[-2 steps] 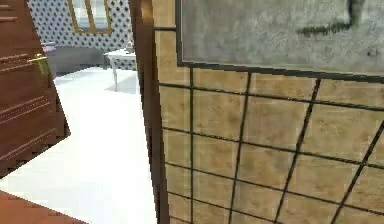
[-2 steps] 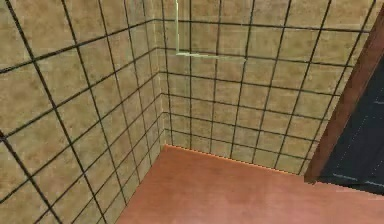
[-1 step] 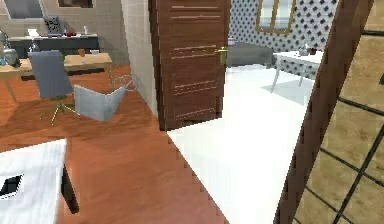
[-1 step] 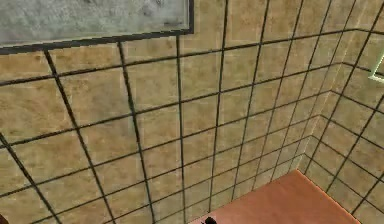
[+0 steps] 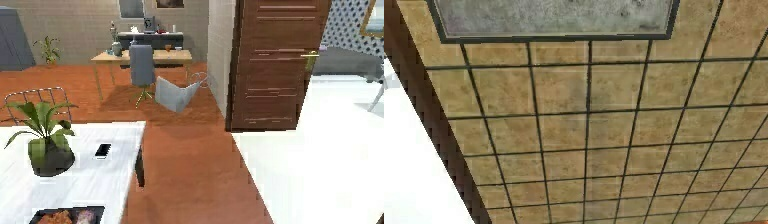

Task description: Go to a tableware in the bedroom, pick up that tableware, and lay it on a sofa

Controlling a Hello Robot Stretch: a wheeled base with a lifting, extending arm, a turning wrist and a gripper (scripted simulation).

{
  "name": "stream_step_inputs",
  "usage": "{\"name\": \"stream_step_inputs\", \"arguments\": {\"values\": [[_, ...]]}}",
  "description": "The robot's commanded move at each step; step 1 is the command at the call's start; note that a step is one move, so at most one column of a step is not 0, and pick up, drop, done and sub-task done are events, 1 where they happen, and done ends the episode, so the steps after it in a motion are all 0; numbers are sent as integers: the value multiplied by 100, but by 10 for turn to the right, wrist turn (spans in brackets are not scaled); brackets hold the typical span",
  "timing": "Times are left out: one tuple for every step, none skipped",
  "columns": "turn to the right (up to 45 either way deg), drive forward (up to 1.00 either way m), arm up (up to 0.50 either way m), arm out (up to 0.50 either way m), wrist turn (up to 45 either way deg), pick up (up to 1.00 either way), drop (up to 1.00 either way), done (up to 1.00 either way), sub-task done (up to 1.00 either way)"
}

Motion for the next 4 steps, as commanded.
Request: {"name": "stream_step_inputs", "arguments": {"values": [[0,30,0,0,0,0,0,0,0],[330,0,0,0,0,0,0,0,0],[0,35,0,0,0,0,0,0,0],[90,0,0,0,0,0,0,0,0]]}}
